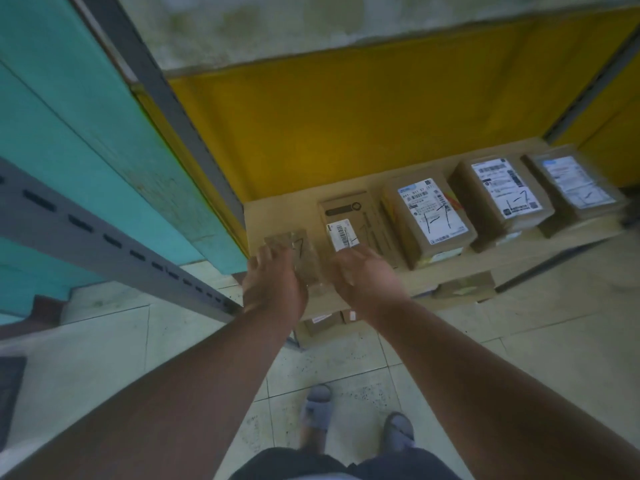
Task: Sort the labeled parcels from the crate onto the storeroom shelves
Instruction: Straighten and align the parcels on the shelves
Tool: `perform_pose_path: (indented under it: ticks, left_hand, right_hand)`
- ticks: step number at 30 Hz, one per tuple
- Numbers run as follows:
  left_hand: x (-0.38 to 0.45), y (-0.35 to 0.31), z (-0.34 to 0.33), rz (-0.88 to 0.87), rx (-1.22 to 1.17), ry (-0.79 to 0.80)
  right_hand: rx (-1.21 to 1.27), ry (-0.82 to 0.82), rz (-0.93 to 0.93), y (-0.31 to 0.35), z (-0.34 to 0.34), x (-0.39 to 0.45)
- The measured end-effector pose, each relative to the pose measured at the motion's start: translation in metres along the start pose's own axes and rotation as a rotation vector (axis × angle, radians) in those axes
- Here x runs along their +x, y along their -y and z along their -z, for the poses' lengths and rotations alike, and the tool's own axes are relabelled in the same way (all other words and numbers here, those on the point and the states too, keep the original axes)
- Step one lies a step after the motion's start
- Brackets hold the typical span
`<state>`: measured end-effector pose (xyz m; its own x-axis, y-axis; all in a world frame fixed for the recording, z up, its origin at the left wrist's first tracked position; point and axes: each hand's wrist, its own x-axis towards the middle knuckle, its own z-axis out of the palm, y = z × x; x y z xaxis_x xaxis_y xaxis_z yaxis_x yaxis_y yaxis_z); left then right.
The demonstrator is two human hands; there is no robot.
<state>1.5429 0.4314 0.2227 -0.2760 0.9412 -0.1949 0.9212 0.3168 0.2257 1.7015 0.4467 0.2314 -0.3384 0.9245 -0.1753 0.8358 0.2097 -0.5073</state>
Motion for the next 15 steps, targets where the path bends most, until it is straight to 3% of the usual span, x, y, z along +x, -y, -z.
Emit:
perform_pose_path:
  ticks: [3, 7, 15]
  left_hand:
    - [-0.023, -0.009, -0.002, -0.108, -0.015, 0.061]
    - [-0.057, -0.030, -0.008, -0.258, -0.019, 0.003]
    - [-0.118, -0.096, -0.036, -0.142, -0.068, -0.083]
  right_hand:
    - [-0.034, -0.050, -0.018, -0.004, 0.040, -0.022]
    - [-0.084, -0.127, 0.047, -0.014, 0.085, -0.045]
    - [-0.196, -0.043, 0.293, -0.059, 0.133, -0.079]
